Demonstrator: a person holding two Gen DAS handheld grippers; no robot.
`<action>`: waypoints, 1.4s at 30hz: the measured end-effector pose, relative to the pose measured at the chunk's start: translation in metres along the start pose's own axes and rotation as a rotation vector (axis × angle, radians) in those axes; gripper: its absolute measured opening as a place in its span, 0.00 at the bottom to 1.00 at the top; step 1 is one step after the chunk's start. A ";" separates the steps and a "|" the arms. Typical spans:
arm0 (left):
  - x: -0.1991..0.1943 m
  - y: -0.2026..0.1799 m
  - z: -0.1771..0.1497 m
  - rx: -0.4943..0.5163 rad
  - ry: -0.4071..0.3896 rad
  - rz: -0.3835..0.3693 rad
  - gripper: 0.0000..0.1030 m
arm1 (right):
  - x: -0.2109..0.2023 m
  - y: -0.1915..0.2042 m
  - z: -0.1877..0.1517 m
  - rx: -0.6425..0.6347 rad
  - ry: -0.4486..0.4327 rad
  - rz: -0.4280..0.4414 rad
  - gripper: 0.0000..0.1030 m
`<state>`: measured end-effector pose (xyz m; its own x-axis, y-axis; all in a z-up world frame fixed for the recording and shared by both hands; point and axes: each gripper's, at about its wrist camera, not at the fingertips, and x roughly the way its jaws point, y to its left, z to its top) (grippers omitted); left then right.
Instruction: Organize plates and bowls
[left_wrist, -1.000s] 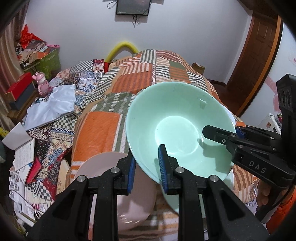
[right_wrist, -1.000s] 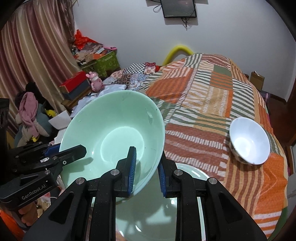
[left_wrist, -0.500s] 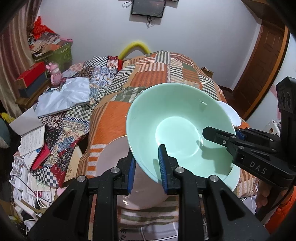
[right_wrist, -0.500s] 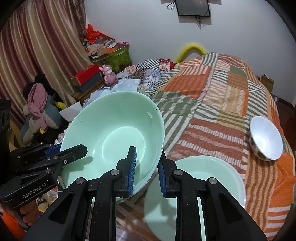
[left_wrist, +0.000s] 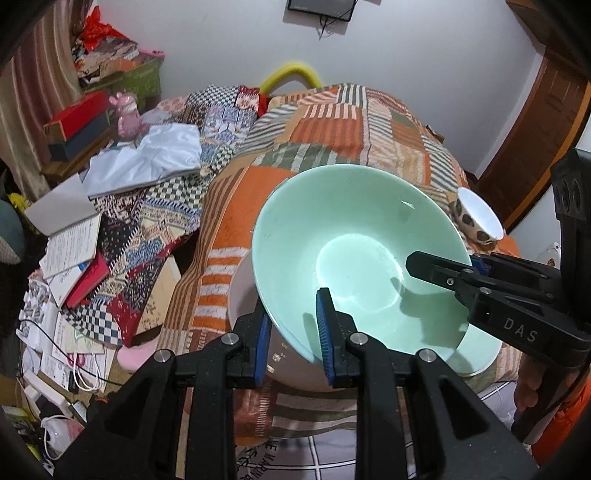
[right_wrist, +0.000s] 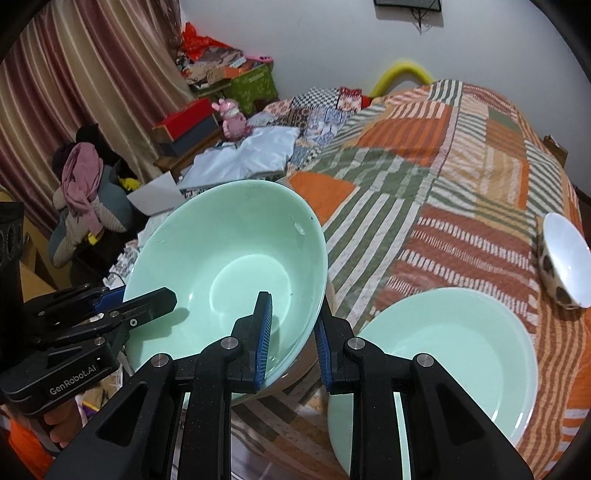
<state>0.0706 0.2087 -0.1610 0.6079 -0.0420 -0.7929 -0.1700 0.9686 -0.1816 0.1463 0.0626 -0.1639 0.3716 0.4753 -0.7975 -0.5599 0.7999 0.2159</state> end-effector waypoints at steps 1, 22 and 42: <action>0.003 0.002 -0.002 -0.004 0.007 -0.001 0.22 | 0.004 0.001 -0.001 0.000 0.011 0.001 0.20; 0.032 0.031 -0.021 -0.048 0.088 0.042 0.22 | 0.041 0.009 -0.013 -0.015 0.118 0.021 0.20; 0.032 0.031 -0.019 -0.045 0.085 0.090 0.22 | 0.026 -0.001 -0.007 -0.037 0.088 0.000 0.23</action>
<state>0.0703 0.2331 -0.2031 0.5210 0.0221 -0.8533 -0.2562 0.9576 -0.1317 0.1514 0.0717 -0.1885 0.3058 0.4399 -0.8444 -0.5877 0.7849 0.1961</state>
